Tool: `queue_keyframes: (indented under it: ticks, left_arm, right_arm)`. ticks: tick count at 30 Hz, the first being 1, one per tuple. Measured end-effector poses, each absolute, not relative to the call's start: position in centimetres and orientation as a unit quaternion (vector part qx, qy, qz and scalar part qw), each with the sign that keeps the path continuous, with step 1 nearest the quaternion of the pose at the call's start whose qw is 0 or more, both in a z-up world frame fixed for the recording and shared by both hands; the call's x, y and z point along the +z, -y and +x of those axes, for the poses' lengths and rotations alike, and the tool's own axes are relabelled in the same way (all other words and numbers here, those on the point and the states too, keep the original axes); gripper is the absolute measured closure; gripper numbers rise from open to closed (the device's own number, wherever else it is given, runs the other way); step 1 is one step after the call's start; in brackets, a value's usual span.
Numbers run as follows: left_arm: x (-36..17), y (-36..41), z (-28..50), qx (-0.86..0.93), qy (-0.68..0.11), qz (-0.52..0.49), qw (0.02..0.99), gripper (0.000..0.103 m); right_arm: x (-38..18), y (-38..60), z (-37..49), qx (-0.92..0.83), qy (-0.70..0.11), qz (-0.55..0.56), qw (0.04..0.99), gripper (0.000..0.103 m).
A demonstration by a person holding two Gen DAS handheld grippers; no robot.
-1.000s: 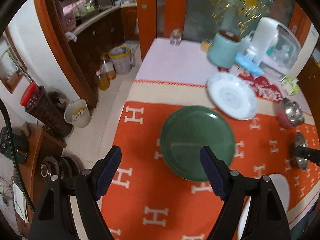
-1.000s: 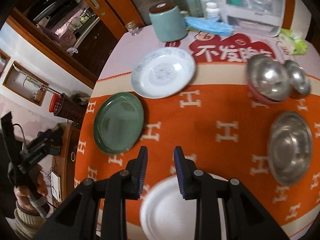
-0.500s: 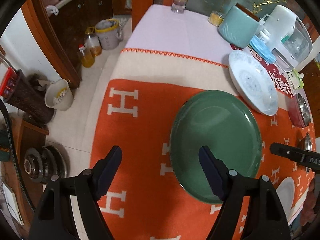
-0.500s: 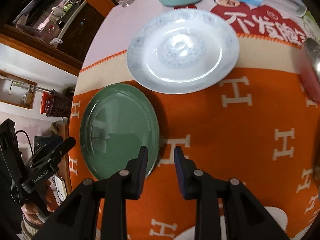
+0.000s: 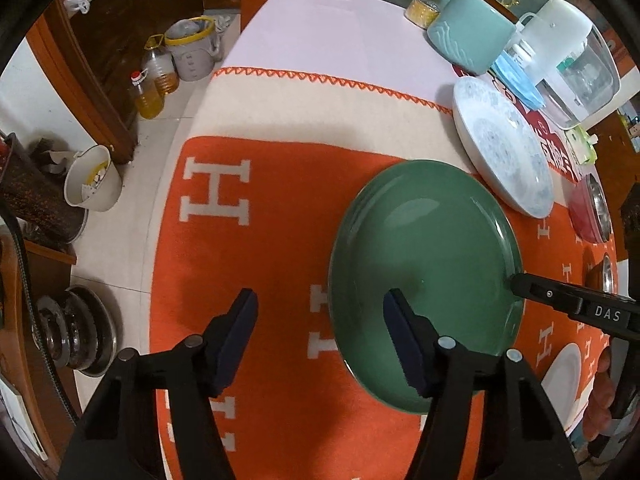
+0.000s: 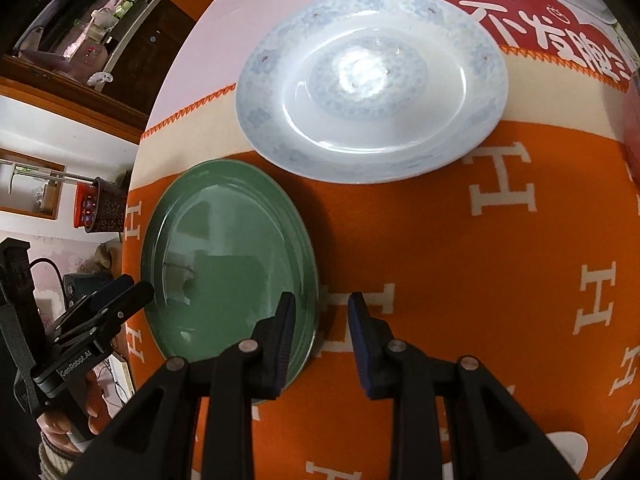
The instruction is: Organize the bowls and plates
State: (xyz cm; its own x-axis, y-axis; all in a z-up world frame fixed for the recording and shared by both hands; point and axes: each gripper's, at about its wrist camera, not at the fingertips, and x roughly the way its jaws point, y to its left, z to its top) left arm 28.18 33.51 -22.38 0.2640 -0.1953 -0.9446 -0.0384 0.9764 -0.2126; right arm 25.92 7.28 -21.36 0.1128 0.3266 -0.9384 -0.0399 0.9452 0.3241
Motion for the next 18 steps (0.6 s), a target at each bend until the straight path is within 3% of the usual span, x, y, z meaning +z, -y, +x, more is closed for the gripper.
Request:
queue_keyframes:
  ticks: [18]
  left_arm:
    - [-23.34,-33.31,28.42,-0.069,-0.618,-0.095,0.777,0.050]
  right_arm:
    - [-21.90,-6.88,26.00,0.128,-0.654,0.119,0.735,0.082]
